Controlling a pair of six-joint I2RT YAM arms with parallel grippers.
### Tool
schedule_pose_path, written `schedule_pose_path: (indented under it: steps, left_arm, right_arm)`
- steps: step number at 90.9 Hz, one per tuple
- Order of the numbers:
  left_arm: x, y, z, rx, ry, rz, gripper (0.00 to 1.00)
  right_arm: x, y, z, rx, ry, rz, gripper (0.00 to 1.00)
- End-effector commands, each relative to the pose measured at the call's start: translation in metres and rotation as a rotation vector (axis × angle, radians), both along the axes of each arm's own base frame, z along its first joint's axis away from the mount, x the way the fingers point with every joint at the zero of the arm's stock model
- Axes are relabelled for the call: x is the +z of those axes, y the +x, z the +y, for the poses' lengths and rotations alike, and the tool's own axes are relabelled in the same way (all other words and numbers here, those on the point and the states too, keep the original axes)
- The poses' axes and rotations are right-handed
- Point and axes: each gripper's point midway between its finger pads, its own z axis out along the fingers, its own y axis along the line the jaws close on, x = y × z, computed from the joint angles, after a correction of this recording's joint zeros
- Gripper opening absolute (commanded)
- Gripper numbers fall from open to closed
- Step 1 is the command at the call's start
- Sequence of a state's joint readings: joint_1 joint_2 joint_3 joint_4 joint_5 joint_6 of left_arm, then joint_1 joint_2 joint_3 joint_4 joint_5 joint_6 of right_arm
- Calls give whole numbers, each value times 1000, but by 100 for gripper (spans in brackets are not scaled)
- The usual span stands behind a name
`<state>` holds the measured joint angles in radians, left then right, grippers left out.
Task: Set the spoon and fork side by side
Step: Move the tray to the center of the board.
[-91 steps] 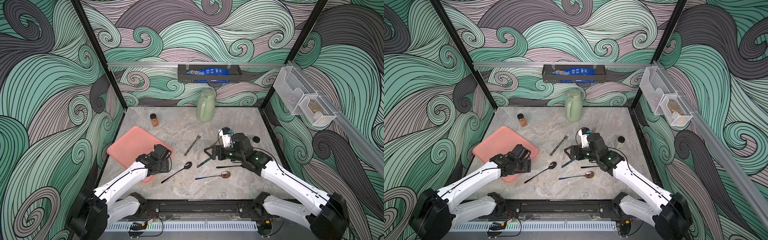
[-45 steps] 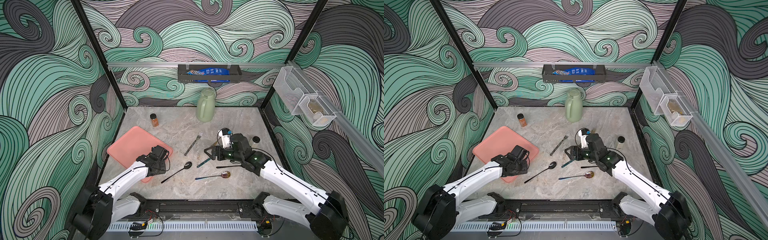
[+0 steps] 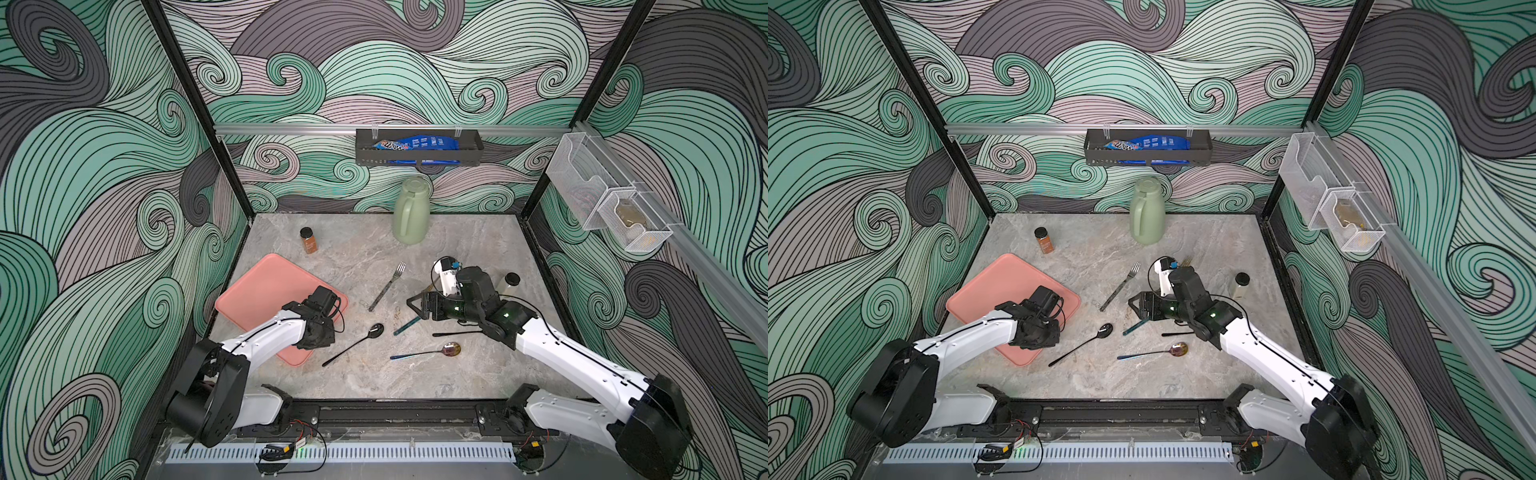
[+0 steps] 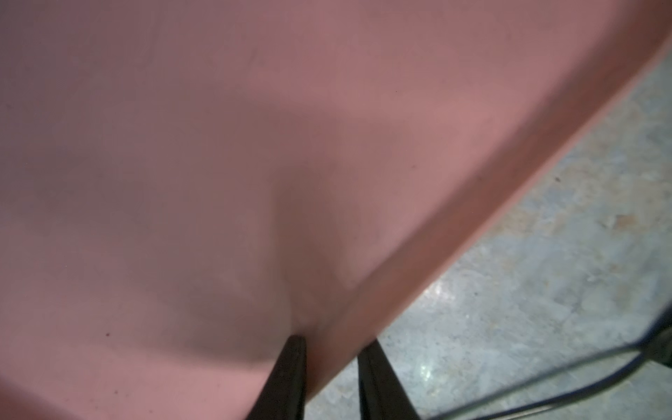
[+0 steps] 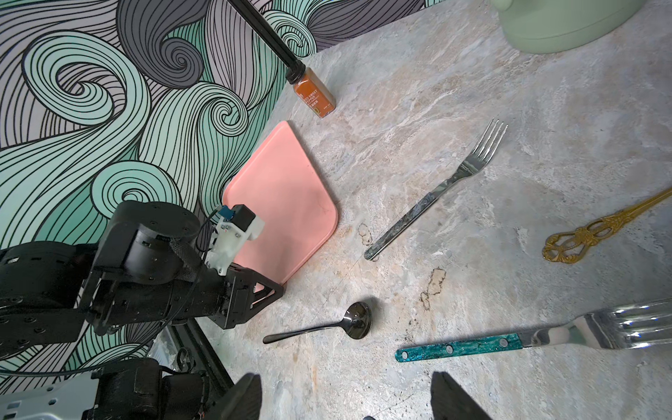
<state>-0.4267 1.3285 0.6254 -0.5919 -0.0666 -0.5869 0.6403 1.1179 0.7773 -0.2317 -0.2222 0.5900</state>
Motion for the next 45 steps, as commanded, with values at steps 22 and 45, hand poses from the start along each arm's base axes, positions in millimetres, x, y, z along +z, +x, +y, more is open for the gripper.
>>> schedule_pose_path:
  steps: [22, 45]
  left_arm:
    - [-6, 23, -42, 2, -151, 11, 17]
    - [-16, 43, -68, -23, -168, 19, 12]
  right_arm:
    - [-2, 1, 5, 16, -3, 7, 78]
    - [-7, 0, 3, 9, -8, 20, 78]
